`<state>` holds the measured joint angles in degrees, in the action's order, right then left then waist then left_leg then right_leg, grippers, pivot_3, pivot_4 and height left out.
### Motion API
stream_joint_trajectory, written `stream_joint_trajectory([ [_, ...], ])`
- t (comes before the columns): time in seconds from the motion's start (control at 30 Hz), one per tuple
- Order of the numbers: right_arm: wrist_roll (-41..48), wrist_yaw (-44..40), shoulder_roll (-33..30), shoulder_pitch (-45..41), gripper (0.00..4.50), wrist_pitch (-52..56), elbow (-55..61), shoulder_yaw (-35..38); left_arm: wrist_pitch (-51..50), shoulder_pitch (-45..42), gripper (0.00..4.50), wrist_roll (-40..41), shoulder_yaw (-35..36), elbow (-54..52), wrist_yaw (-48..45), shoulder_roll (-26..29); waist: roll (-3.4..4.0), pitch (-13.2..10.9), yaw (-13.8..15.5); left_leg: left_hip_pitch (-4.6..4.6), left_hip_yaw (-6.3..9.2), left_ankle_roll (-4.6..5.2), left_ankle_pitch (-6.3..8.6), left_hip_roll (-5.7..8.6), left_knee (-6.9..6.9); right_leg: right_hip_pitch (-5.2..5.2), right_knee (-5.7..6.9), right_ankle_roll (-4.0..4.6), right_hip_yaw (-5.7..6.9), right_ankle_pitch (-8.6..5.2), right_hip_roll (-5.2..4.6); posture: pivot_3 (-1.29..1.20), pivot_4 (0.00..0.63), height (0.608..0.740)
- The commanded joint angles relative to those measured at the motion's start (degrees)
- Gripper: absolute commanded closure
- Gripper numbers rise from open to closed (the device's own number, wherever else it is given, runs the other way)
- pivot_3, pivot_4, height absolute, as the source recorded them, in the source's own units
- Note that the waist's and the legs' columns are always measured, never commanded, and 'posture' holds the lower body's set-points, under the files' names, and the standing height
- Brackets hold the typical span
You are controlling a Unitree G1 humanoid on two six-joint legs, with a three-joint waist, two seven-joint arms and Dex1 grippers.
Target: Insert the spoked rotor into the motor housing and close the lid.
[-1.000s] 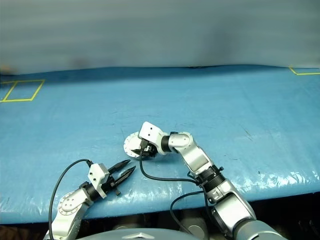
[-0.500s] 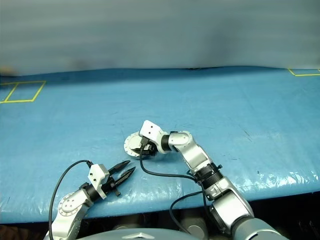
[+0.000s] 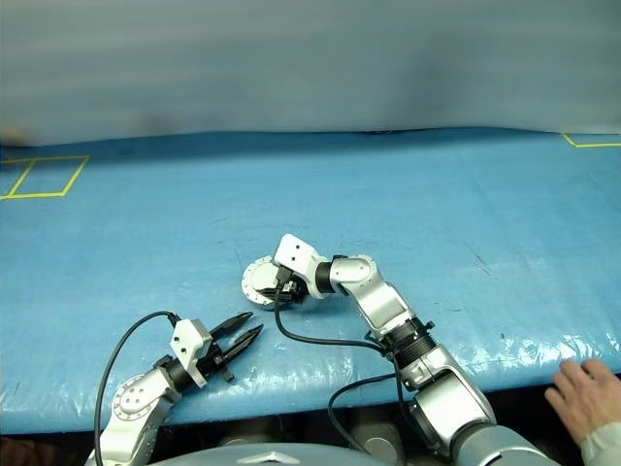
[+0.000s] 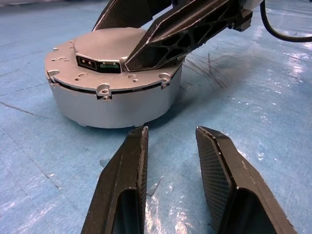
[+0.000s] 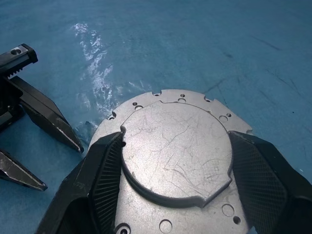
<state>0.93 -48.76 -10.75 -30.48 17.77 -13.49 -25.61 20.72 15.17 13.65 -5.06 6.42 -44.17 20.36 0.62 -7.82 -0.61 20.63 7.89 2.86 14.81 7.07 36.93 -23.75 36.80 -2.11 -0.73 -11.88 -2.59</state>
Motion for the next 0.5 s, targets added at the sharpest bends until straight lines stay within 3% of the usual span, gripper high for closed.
stream_joint_trajectory([
  [0.03,-0.6,-0.1,-0.3,0.6,1.49,1.0,-0.1,-0.3,-0.3,0.4,2.9,-0.6,-0.6,-0.4,-0.1,0.0,0.02,0.0,0.0,0.0,0.01,-0.01,0.0,0.0,-0.02,-0.01,0.0,0.0,0.0,0.0,0.0,0.0,0.15,0.74],
  [0.5,-0.5,-2.8,-1.1,0.9,1.49,0.0,2.2,-1.4,-0.1,0.3,2.9,-0.6,-0.6,0.2,-0.2,-0.3,0.08,-0.2,0.1,0.11,0.02,0.01,0.04,-0.01,-0.1,-0.07,-0.08,0.0,0.02,-0.05,0.0,0.0,0.15,0.74],
])
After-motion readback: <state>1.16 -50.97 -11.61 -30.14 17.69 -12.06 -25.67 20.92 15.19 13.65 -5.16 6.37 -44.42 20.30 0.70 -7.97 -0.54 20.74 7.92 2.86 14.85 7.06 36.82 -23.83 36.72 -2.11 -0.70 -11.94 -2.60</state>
